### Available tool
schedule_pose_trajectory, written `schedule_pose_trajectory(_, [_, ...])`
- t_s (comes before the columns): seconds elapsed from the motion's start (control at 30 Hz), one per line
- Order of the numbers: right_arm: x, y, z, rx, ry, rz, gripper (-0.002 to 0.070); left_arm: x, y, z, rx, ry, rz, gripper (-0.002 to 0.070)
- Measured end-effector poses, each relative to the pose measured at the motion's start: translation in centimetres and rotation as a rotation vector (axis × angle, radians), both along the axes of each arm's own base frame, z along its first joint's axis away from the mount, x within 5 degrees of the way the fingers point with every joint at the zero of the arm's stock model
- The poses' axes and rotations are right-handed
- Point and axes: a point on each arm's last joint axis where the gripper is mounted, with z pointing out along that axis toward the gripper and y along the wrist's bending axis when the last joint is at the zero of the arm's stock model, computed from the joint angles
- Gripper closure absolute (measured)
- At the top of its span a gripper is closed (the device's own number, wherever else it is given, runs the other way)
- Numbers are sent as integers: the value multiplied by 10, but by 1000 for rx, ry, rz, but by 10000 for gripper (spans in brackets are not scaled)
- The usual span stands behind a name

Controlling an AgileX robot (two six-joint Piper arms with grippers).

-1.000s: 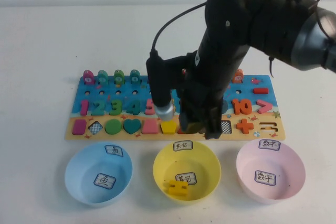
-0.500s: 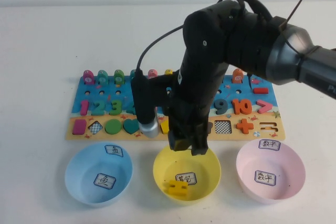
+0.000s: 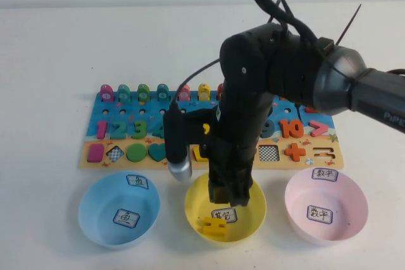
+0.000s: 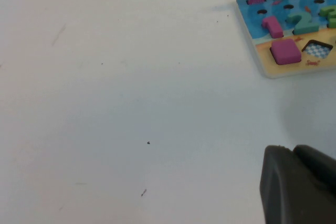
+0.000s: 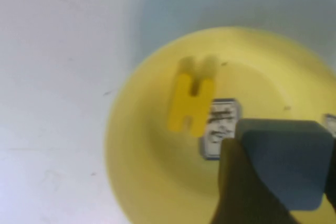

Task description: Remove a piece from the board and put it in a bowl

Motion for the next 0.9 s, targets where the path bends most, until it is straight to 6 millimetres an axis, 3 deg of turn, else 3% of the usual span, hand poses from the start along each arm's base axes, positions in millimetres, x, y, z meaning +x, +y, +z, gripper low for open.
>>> schedule_pose_trajectory(0.13, [-4, -3, -12, -25, 40, -7, 389, 0, 0, 0, 0, 0, 0, 680])
schedule_pose_trajectory(0.27, [-4, -3, -12, -24, 51, -44, 386, 0, 0, 0, 0, 0, 0, 680])
schedule_pose_trajectory(0.43, [-4, -3, -13, -33, 57, -104, 178, 0, 0, 0, 0, 0, 0, 680])
schedule_pose_trajectory(0.53, [-3, -5, -10, -36, 44, -114, 144, 0, 0, 0, 0, 0, 0, 680])
schedule_pose_trajectory(0.6, [-6, -7, 1, -17, 25, -115, 217, 0, 0, 0, 0, 0, 0, 680])
schedule_pose_trajectory(0.67, [-10, -11, 17, 12, -3, -117, 350, 0, 0, 0, 0, 0, 0, 680])
schedule_pose_trajectory(0.73, [-18, -18, 44, 66, -44, -121, 529, 0, 0, 0, 0, 0, 0, 680])
schedule_pose_trajectory(0.8, [-29, -27, 73, 132, -80, -127, 613, 0, 0, 0, 0, 0, 0, 680])
schedule_pose_trajectory(0.9, [-53, -45, 108, 224, -112, -132, 671, 0, 0, 0, 0, 0, 0, 680])
